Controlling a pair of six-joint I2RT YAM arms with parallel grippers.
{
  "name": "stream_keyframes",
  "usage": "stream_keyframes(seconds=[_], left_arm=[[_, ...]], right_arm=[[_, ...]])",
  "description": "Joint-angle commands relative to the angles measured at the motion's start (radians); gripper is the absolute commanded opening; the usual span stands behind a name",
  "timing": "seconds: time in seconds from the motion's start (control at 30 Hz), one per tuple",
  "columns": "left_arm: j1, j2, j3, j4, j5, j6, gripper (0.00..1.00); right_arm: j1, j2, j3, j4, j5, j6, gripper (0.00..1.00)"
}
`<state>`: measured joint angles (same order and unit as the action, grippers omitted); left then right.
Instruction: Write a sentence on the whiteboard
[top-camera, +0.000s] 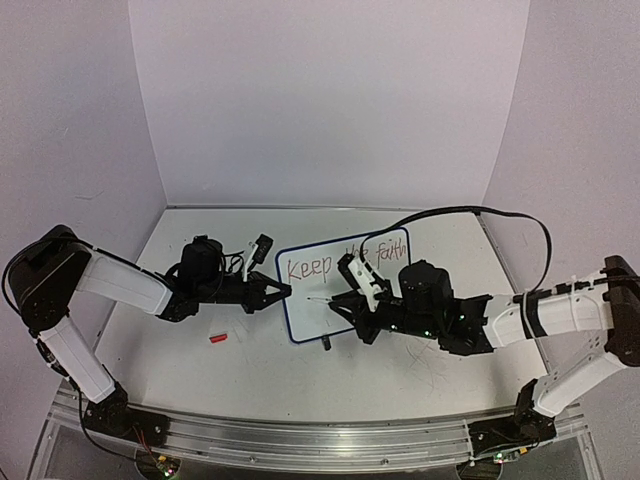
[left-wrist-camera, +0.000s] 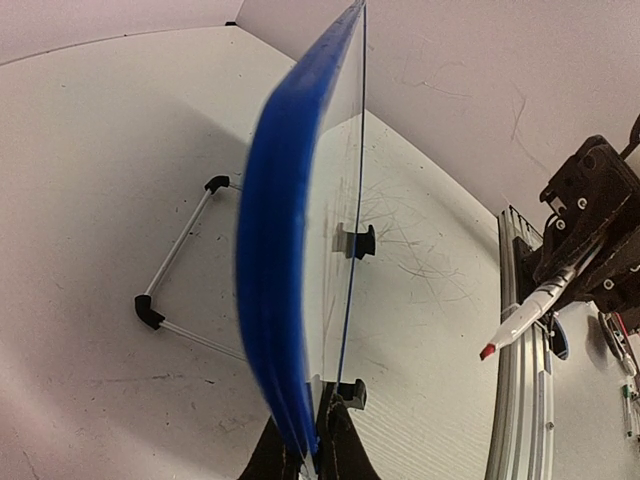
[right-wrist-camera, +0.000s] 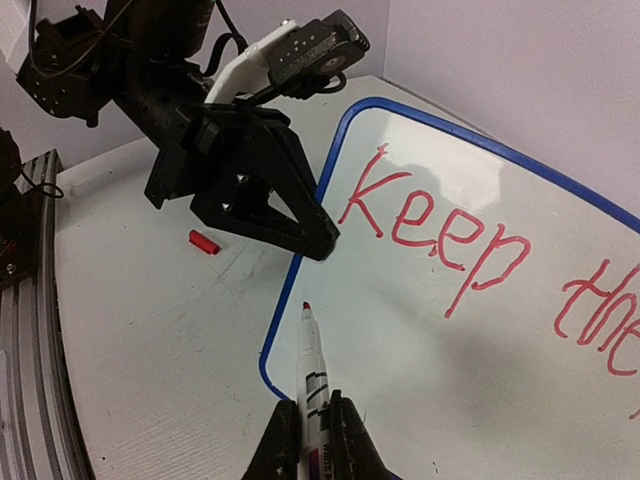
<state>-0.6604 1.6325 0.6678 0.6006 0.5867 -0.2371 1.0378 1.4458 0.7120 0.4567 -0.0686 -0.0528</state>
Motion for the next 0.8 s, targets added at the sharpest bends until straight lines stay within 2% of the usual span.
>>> stream_keyframes(seconds=[0.0, 0.27, 0.77], left_arm=[[0.016, 0.016, 0.015, -0.073, -0.176, 0.049, 0.0], [0.016, 0.013, 0.012, -0.077, -0.179, 0.055, 0.0], [0.016, 0.023, 0.016, -0.076, -0.172, 0.059, 0.0]], right_arm=[[0.027, 0.035, 0.056, 0.05, 0.044, -0.011, 0.0], [0.054, 0.015, 0.007, 0.099, 0.247, -0.019, 0.0], [0.056, 0.142, 0.103, 0.067, 0.174, -0.001, 0.0]])
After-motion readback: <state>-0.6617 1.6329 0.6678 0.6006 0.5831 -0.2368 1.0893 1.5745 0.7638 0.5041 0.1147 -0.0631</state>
